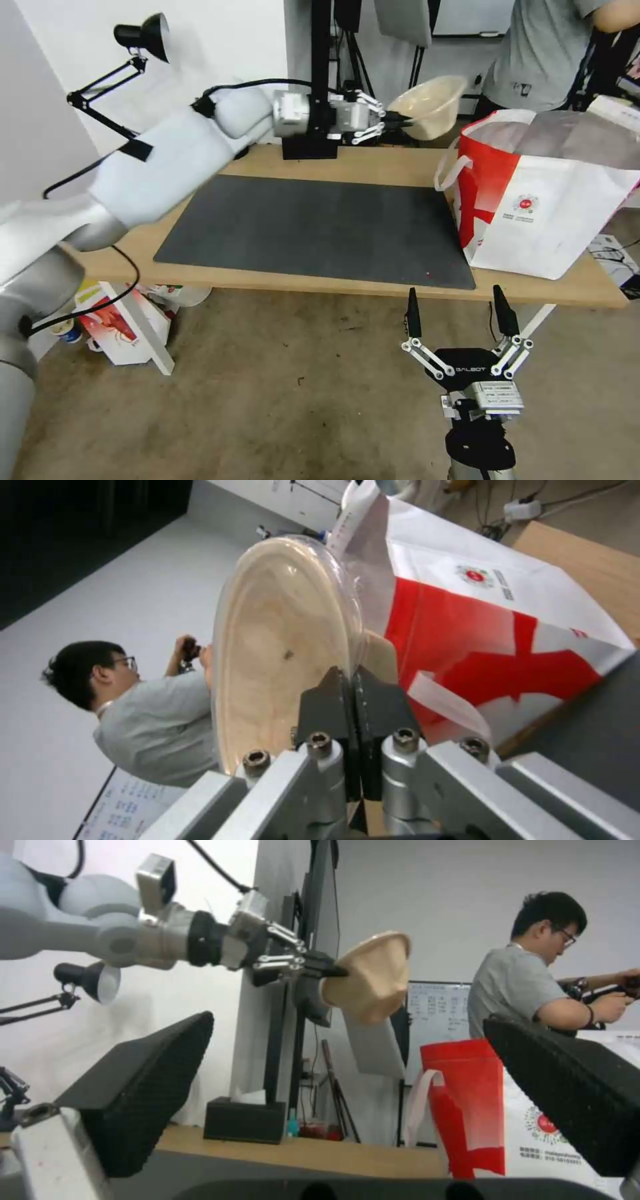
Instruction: Pick up the trash from the table and place it into the takeout bag.
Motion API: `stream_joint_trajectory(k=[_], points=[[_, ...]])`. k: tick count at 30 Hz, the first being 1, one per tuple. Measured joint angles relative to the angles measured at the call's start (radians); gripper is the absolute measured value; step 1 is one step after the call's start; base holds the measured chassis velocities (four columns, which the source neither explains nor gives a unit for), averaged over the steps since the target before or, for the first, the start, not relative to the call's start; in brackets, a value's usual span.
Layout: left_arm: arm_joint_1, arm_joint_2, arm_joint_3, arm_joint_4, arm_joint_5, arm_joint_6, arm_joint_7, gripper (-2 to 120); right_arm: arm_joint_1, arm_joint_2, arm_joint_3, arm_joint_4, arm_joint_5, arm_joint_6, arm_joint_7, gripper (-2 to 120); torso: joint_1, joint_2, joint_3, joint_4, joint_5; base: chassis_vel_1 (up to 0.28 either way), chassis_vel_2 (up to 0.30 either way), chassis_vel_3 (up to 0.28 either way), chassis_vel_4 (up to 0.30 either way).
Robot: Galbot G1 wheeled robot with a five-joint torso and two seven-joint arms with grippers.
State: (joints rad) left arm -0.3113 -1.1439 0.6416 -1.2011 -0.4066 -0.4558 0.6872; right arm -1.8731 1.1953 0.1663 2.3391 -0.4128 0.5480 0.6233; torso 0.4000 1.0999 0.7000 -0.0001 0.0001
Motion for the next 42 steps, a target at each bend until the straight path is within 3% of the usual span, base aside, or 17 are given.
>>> stream_joint_trajectory(k=[18,29,42], points=[[-0.089,-0.092,0.028,0.079,0.009,-0.006,0.004,0,0.000,0.000,0.000,0.000,0.000,0.000,0.000,100,0.000,0.000,0.000,0.0003,0.0000,0.000,0.000,0.000,0.000],[-0.105,-0.232,0.040,0.174,0.037,-0.026,0.005,0,0.000,0.000,0.000,0.000,0.000,0.000,0.000,100,0.000,0.000,0.000,-0.0001,0.0002,0.000,0.000,0.000,0.000],[-0.078,-0.325,0.036,0.246,0.068,-0.044,0.002,0,0.000,0.000,0.000,0.000,0.000,0.000,0.000,100,0.000,0.000,0.000,0.0002,-0.0001,0.000,0.000,0.000,0.000]])
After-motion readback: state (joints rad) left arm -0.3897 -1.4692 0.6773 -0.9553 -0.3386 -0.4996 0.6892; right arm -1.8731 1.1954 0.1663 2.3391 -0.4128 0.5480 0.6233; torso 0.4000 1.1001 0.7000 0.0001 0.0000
